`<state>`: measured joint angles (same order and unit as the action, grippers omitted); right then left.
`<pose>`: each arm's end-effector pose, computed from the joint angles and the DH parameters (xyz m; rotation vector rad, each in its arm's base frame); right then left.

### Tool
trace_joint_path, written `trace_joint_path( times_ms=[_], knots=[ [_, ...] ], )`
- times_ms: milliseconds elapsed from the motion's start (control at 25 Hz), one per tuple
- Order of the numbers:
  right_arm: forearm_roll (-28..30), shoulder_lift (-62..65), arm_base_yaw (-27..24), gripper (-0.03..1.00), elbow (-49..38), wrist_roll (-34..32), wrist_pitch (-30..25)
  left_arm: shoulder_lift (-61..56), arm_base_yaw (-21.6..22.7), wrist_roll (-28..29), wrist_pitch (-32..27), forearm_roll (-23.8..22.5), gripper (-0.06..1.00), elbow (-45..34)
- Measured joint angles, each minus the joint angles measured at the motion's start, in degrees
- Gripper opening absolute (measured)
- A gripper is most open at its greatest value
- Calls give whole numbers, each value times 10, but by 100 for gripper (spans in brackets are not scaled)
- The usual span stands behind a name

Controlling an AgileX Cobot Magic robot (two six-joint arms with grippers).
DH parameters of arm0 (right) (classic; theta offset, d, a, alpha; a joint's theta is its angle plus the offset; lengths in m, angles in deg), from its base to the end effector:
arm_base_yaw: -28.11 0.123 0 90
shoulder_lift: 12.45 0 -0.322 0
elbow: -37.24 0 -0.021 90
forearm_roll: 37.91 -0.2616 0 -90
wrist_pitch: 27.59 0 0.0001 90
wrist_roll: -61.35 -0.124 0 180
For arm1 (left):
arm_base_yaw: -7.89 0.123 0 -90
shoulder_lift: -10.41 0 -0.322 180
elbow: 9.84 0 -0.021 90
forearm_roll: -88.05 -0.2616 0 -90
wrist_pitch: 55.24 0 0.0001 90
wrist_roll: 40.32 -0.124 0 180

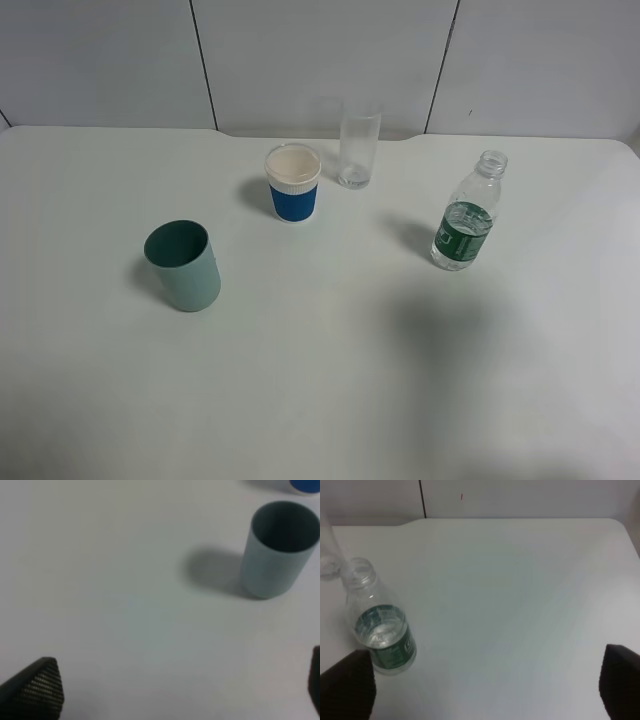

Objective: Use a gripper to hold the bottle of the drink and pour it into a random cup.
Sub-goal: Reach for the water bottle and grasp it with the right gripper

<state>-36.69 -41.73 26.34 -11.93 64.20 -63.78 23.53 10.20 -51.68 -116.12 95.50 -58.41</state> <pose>0.0838 -0.0042 0.3017 -0.0280 2.0013 -0.0753 0.0113 -0.0136 0.2726 0.1671 2.1251 -0.0181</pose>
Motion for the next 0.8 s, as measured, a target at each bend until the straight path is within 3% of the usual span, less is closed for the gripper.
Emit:
trace_joint_path(
  times_ms=[360,800],
  knots=[
    [-12,-69,0,88,-3,28,82,0,0,0,0,0,99,0],
    [-28,-148,0,88,-78,47,220,0,0,0,0,0,99,0]
  ],
)
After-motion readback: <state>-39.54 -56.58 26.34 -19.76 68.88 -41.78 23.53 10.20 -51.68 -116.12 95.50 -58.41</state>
